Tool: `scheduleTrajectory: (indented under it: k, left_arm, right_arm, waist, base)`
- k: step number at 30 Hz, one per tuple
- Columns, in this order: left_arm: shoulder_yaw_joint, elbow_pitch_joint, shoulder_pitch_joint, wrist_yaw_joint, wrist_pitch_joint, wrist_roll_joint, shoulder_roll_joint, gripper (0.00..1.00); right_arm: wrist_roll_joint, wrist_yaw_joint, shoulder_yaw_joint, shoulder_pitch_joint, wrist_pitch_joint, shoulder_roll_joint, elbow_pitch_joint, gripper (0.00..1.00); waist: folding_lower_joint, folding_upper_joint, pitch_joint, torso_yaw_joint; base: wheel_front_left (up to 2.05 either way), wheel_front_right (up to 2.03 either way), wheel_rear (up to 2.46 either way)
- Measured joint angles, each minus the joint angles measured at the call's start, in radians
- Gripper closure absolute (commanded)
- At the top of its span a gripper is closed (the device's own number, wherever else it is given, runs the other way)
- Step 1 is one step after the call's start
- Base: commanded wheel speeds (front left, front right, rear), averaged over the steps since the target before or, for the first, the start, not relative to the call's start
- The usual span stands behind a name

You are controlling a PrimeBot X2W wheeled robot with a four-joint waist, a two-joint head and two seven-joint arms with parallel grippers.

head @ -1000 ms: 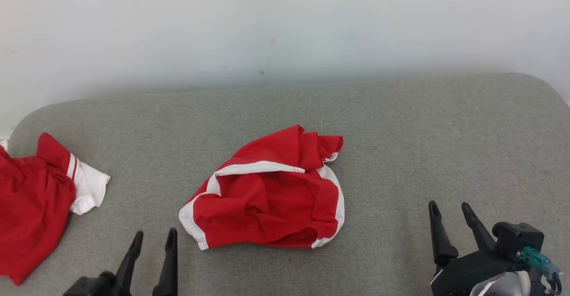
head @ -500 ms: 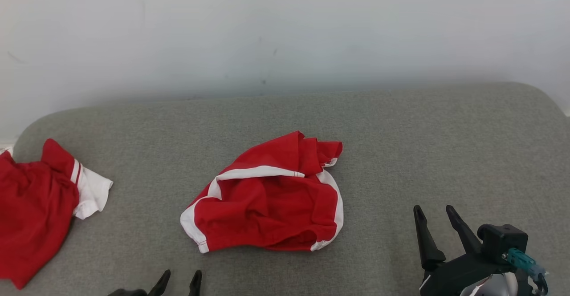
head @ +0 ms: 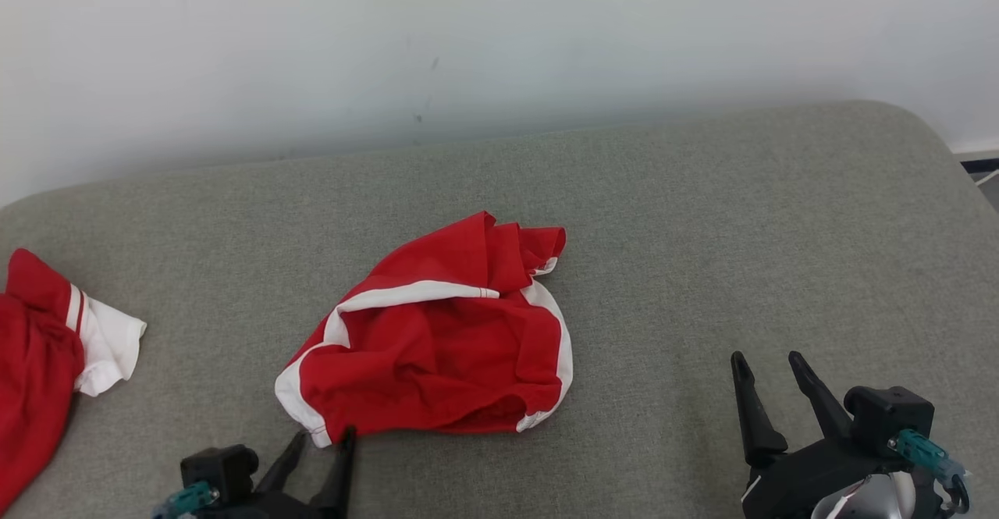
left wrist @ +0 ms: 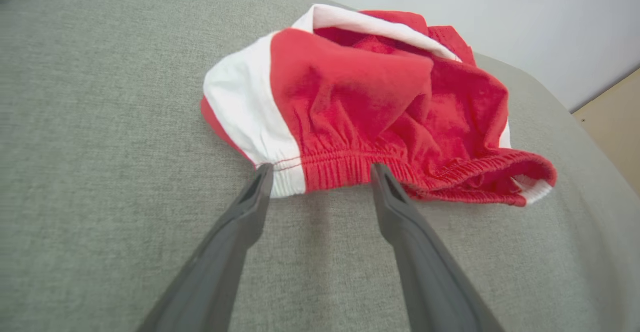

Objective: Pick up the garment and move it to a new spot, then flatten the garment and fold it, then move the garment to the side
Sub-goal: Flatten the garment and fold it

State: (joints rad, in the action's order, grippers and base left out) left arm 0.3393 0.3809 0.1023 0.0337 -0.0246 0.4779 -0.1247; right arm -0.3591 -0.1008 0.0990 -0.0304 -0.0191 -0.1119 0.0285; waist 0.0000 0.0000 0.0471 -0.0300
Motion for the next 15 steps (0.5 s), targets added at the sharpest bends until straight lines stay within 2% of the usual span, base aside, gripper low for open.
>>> scheduleTrajectory:
  k: [7, 15]
  left_arm:
    - [-0.048, 0.067, 0.034, -0.026, 0.018, 0.032, -0.006, 0.0]
    - [-0.035, 0.114, 0.051, 0.003, 0.052, 0.052, -0.004, 0.0]
  right_arm:
    - [0.0, 0.0, -0.006, 0.003, 0.0, 0.0, -0.004, 0.0]
    - [0.0, 0.0, -0.006, 0.019, 0.0, 0.0, -0.002, 0.0]
  waist:
    - [-0.0001, 0.0, 0.021, -0.009]
    - [0.0, 0.0, 0.032, -0.004]
  base:
    - [0.0, 0.0, 0.0]
    - [0.0, 0.0, 0.0]
